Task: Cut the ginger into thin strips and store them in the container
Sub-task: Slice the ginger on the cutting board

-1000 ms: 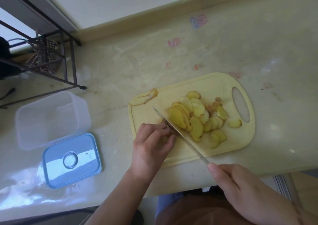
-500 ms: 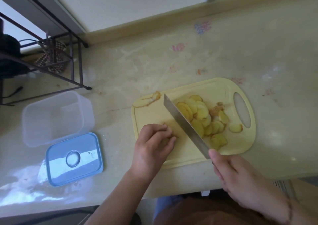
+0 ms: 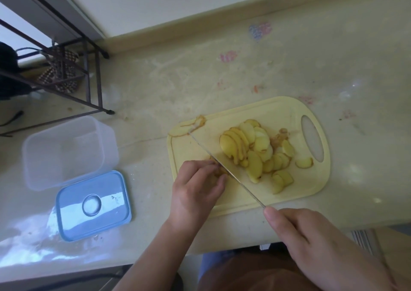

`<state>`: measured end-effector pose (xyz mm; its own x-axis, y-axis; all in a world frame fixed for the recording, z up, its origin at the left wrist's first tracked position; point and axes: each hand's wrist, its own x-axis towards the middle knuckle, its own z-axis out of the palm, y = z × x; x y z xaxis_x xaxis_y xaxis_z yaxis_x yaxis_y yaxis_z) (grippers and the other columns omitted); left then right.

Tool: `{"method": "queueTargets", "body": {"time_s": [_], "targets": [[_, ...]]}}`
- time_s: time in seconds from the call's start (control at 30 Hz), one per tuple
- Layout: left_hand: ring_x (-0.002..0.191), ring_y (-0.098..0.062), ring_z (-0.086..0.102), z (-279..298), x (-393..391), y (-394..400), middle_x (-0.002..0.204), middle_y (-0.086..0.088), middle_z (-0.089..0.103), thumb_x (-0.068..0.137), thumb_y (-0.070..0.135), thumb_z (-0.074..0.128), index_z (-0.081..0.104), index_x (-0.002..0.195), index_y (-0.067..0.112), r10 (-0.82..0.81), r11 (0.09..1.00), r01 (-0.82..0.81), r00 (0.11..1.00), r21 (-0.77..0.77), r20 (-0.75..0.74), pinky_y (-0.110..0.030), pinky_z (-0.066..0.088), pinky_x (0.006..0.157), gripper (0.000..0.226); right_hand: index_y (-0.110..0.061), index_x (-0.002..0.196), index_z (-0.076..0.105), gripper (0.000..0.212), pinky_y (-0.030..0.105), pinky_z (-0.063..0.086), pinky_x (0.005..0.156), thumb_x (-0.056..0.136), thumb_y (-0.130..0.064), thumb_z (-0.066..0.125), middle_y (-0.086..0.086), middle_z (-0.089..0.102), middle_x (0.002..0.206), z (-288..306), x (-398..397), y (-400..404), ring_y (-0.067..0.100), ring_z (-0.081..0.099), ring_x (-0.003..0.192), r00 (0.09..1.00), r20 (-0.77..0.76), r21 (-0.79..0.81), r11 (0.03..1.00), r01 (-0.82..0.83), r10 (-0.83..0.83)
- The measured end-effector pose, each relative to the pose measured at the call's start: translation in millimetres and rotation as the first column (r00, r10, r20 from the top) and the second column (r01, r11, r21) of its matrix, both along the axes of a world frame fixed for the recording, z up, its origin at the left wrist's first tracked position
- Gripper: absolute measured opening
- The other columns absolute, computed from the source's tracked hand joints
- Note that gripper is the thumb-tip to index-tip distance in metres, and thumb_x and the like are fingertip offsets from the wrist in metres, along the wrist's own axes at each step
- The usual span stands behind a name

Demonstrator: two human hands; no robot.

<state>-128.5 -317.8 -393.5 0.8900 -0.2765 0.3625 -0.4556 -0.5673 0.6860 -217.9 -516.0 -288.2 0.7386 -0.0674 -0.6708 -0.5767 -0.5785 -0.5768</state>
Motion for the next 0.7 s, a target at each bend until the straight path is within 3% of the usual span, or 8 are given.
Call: {"method": "queueTargets", "body": {"time_s": [0.27,0.47,0.57,0.7], "targets": [[0.08,-0.017,0.066,-4.6,-1.2,0.3,0.094,0.003,0.066,0.094,0.026,0.071,0.077,0.087,0.001,0.007,0.999,-0.005,0.999,-0.042,0.038,-0.025,0.054,0.078,0.027,-0.012,0.062,0.04,0.081,0.029,0.042,0.067,0.074,-0.088,0.014,0.0,0.05,0.057,-5.4,11.1,6.2,0.012,0.049,0.058,1.0,0.014,0.053,0.998,-0.016,0.015],[0.081,-0.012,0.064,-7.8,-0.1,3.2,0.096,0.005,0.063,0.094,0.026,0.072,0.077,0.084,0.001,-0.004,0.999,0.007,0.998,-0.05,0.057,-0.02,0.052,0.079,0.027,-0.011,0.071,0.059,0.105,0.027,0.045,0.073,0.057,-0.1,0.006,0.001,0.066,0.071,-1.8,-2.8,4.1,0.008,0.061,0.071,1.0,-0.018,0.008,1.0,-0.006,0.006],[0.083,-0.015,0.066,-12.0,-1.2,4.4,0.095,0.0,0.069,0.091,0.022,0.075,0.078,0.086,0.0,-0.007,0.998,0.01,0.999,-0.064,0.046,-0.023,0.054,0.081,0.023,-0.009,0.081,0.066,0.105,0.027,0.048,0.078,0.063,-0.096,0.009,0.003,0.07,0.078,-5.8,0.4,2.5,0.007,0.063,0.077,0.998,-0.05,0.015,1.0,-0.026,0.026],[0.082,-0.019,0.068,-12.2,-0.6,5.5,0.097,0.003,0.067,0.091,0.023,0.075,0.078,0.087,0.0,-0.011,0.998,0.013,0.999,-0.069,0.031,-0.026,0.055,0.08,0.023,-0.012,0.061,0.043,0.079,0.029,0.04,0.066,0.077,-0.085,0.016,-0.003,0.052,0.053,-13.1,18.7,12.8,0.011,0.048,0.056,0.999,0.023,0.07,0.997,-0.032,0.031]]}}
